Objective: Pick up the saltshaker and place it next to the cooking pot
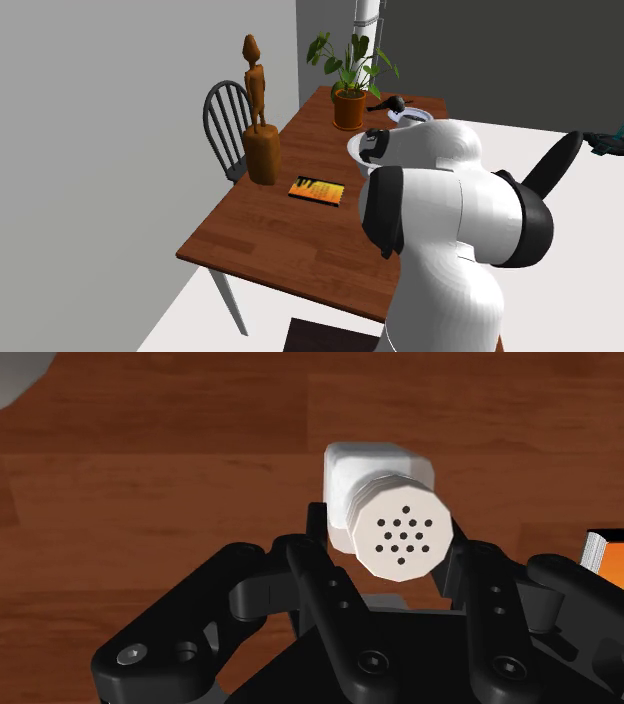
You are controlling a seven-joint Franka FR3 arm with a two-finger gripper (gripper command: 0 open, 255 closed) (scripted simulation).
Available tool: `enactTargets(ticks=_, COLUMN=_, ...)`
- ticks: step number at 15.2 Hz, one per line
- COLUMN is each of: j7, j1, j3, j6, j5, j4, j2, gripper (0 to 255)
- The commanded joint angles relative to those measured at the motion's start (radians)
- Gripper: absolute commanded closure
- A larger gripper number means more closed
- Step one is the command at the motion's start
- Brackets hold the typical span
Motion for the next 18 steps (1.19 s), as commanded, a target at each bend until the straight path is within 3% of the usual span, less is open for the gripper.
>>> enactTargets(ticks=1, j7=-0.003, j1=0.0, j3=0.0, j6=0.02, j5=0.001, j4=-0.01, j2=0.01, gripper=255)
enactTargets(ticks=8, j7=-0.003, j1=0.0, j3=0.0, j6=0.02, j5=0.001, j4=-0.01, j2=0.01, gripper=255)
enactTargets(ticks=9, j7=-0.003, j1=0.0, j3=0.0, j6=0.02, j5=0.001, j4=-0.01, j2=0.01, gripper=0)
enactTargets(ticks=14, j7=-0.003, j1=0.0, j3=0.0, j6=0.02, j5=0.001, j4=-0.01, j2=0.01, gripper=0)
enactTargets(ticks=18, j7=0.0, j1=-0.007, j3=-0.004, j6=-0.097, j5=-0.004, j4=0.069, j2=-0.027, gripper=0)
